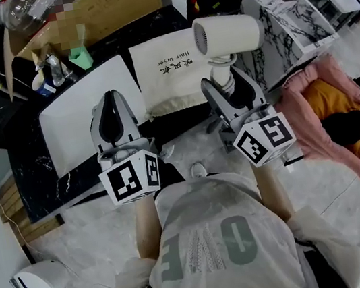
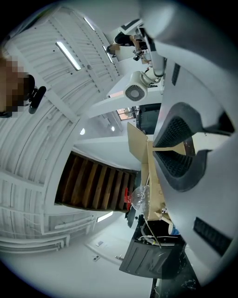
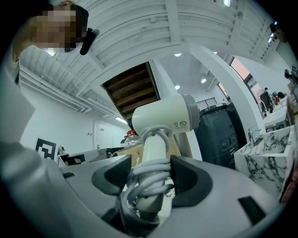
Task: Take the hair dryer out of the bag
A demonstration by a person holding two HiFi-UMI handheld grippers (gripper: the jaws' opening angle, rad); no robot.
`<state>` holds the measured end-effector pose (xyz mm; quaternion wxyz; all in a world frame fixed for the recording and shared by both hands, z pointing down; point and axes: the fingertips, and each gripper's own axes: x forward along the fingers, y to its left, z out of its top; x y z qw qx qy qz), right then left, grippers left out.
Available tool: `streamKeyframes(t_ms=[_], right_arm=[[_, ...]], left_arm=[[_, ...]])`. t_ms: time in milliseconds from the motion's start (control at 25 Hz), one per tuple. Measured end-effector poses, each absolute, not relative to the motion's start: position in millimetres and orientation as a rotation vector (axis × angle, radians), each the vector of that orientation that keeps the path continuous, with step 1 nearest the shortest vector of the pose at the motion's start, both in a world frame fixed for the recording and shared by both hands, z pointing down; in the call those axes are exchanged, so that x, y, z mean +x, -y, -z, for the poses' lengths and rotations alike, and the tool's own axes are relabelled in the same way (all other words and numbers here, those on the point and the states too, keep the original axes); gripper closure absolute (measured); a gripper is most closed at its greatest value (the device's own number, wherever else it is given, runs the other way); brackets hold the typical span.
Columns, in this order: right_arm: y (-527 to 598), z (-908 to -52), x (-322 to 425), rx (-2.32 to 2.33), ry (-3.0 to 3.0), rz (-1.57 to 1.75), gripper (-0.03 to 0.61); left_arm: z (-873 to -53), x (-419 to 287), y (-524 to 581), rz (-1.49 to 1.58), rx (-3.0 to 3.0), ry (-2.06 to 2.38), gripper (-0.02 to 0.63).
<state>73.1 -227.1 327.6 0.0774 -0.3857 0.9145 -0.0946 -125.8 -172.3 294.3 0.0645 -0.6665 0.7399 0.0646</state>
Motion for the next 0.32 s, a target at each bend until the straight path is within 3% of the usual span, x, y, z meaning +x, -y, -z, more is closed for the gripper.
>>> streamKeyframes(t_ms=[320], right_arm=[[229.3, -326.1, 71.2, -1.163, -2.753, 0.261, 0.301]], left_arm=[[-288.9, -135.4, 170.6, -0.210, -1.995, -2.242, 0.569]])
